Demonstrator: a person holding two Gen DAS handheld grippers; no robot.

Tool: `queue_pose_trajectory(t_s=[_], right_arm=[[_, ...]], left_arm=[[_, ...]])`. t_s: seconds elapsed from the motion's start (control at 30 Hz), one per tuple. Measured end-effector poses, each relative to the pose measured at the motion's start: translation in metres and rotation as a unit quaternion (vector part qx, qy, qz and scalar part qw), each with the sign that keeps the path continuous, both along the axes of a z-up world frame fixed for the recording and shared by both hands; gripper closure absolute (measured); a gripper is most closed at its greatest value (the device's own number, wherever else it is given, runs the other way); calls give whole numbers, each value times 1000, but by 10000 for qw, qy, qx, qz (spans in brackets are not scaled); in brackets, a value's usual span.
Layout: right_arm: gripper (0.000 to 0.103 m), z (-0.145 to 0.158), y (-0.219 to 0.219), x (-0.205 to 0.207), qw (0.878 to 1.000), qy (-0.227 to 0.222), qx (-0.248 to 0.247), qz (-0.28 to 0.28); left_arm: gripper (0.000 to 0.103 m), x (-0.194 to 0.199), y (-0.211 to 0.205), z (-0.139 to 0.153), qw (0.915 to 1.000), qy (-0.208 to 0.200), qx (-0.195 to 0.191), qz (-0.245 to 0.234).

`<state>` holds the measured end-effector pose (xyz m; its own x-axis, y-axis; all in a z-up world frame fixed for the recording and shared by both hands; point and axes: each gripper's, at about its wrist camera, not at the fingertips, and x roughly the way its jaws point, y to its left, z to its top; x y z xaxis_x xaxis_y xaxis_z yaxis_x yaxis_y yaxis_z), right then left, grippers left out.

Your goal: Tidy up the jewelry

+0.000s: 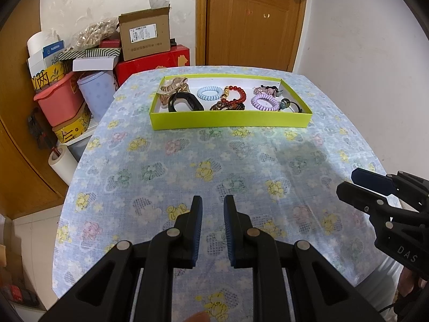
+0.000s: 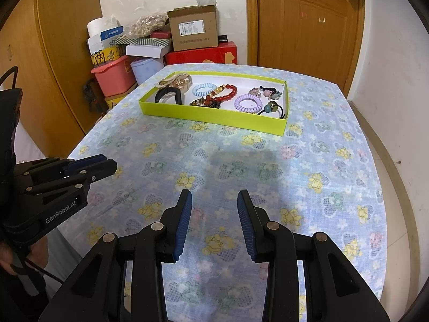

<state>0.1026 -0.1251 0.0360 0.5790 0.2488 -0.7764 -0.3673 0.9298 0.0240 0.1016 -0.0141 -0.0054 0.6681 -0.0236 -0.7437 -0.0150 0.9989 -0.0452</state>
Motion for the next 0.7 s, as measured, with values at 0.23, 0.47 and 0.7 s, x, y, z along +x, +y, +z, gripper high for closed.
queue_pose_trajectory(t_s=[0.23,0.47,0.7], right_arm=[[67,-1,1,0,10000,9,-3,4],[67,0,1,0,10000,9,-5,5],[67,-1,0,0,10000,7,-9,-2]], left_arm=[[86,0,0,-1,10000,4,8,13],[86,0,-1,-2,10000,-15,69,39],[86,-1,-3,-2,9999,-35,125,72]])
